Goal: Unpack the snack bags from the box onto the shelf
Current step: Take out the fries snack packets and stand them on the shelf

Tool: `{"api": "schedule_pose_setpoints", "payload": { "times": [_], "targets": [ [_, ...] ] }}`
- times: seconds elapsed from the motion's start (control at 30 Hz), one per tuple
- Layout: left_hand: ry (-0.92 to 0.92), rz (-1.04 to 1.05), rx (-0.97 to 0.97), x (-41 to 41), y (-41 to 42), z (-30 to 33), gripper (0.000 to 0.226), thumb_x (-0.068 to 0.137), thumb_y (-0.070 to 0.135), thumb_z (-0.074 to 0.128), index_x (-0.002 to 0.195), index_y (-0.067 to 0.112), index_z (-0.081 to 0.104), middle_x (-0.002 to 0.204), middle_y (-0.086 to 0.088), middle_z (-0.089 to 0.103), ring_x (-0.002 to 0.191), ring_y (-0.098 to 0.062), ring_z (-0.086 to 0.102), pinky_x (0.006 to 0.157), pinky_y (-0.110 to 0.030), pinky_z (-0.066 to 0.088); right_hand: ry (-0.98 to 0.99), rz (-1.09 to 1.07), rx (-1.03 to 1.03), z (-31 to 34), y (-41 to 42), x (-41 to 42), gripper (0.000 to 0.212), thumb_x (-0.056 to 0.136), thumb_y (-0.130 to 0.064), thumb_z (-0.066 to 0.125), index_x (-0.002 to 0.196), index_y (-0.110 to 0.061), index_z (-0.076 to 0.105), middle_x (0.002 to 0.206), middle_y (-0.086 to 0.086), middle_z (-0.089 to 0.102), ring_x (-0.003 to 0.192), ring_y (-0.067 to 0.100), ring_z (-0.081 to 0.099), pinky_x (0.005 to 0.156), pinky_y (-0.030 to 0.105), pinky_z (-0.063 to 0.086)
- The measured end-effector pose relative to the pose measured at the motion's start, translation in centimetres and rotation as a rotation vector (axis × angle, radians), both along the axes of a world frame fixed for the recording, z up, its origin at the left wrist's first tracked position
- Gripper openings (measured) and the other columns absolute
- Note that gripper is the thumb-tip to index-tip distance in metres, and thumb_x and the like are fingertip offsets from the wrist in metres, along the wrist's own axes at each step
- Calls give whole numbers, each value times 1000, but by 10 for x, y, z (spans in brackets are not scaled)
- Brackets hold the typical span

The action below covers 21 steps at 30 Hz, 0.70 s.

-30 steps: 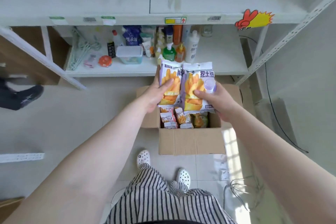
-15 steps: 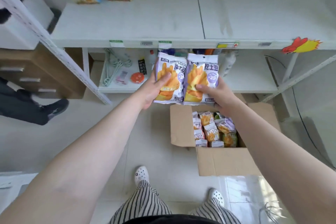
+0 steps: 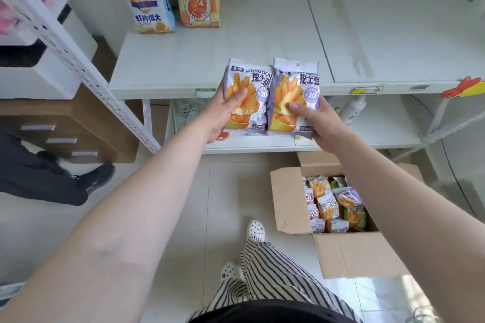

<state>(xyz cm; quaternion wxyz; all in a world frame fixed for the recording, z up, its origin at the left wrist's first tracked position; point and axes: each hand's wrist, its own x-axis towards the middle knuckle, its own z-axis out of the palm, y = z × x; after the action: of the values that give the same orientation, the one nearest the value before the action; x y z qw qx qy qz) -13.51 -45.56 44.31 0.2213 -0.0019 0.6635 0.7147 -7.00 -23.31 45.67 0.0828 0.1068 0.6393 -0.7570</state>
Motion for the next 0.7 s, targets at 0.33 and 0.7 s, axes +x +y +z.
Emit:
{"api": "schedule_pose_setpoints", "payload": {
  "times": [0.33,0.7],
  "targets": [
    [100,25,-20,-114,7,16,68,91,38,60,149,34,24,146,9,46,131,-15,47,109,-52,37,23,-19,-25,15,5,-124,24,88,-7,67,109,-18,60,102,3,74,89,20,72,75,35,59],
    [162,60,-22,-208,26,17,66,95,24,58,149,31,21,144,7,46,131,-12,46,113,-42,34,-34,-57,-62,19,25,-218,22,91,-14,65,111,-23,60,97,-3,74,81,15,73,62,29,58]
  ]
}}
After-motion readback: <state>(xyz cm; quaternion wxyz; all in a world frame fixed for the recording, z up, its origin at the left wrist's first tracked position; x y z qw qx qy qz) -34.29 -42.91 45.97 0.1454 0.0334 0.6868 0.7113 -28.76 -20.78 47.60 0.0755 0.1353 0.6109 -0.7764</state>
